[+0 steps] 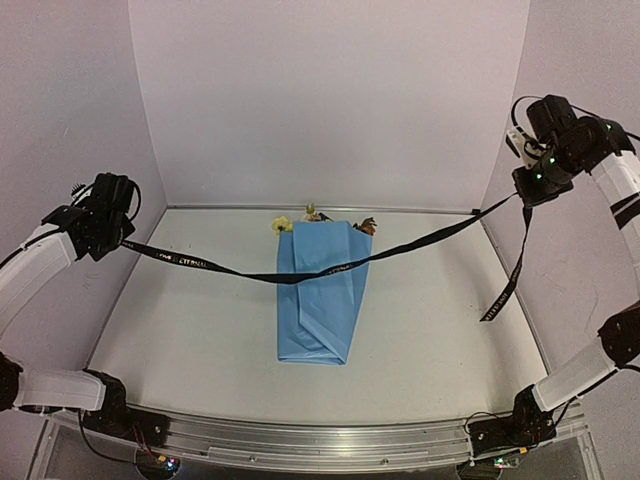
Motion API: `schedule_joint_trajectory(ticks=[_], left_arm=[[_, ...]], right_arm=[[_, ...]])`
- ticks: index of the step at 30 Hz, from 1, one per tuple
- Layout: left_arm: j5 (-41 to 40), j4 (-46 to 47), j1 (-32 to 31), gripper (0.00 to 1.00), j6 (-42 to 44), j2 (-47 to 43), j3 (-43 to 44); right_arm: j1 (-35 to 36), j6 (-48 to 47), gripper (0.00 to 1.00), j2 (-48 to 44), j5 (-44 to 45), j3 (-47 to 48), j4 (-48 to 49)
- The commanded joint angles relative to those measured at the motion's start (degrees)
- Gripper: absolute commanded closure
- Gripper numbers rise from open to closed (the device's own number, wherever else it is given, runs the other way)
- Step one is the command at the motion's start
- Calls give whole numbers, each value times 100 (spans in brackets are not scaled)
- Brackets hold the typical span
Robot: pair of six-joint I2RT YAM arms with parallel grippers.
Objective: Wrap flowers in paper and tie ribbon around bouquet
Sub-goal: Straighten the ribbon at the center of the board.
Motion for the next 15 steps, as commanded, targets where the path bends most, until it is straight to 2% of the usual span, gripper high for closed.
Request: schedule_joint_trajectory(ticks=[1, 5, 9, 15], left_arm=[[-252, -183, 39, 100, -84, -124, -147], [-223, -214, 295, 100, -178, -76, -406], [-52, -236, 750, 100, -348, -71, -757], [438, 199, 1484, 100, -275, -40, -1341]], right_arm=[[74, 126, 100, 0, -641, -751, -1692], [338, 793, 100, 74, -1587, -1982, -1329], [654, 1548, 100, 103, -1945, -3362, -593], [666, 2170, 78, 58, -2475, -4291, 89]])
